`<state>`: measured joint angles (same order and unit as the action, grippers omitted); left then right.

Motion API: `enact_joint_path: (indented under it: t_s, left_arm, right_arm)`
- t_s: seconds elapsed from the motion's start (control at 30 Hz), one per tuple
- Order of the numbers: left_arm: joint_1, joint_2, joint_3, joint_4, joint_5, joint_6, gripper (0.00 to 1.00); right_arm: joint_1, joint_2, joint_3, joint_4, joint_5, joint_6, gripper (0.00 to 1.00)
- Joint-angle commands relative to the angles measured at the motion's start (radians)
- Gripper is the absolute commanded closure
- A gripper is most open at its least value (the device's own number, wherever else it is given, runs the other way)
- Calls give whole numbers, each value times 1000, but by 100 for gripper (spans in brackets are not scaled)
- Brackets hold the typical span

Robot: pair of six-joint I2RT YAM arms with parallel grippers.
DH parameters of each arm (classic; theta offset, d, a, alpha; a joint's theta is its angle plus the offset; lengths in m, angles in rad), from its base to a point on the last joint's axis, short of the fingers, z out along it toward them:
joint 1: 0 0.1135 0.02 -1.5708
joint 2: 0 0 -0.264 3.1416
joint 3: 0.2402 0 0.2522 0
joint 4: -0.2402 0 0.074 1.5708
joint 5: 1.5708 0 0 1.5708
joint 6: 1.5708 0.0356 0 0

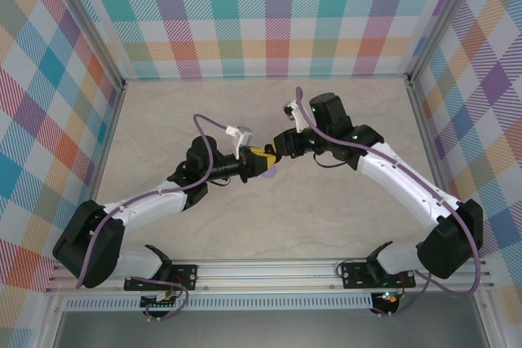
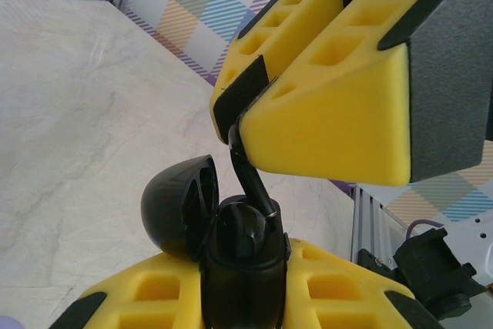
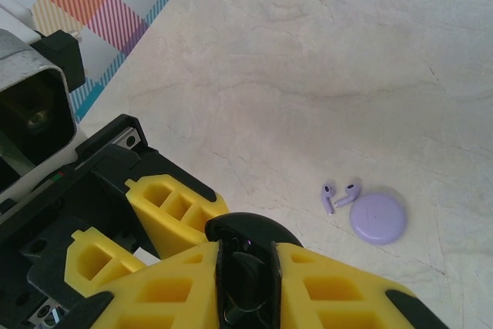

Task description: Insert the wireless bluetooth earbuds into the charging case

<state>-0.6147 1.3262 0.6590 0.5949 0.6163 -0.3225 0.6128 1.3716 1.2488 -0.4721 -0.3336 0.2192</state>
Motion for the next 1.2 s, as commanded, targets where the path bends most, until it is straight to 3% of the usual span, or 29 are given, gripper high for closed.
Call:
enact_joint_path:
  t_s: [0.0,1.17]
  left_arm:
    - [-14,-28,24,1,-4,-6,96]
    - [-14,-42,20,8,-67,-15,96]
  right_arm:
    - [10,13,-2,4,-13,-27,77]
    - [18,21,8,-11,-123,-19,78]
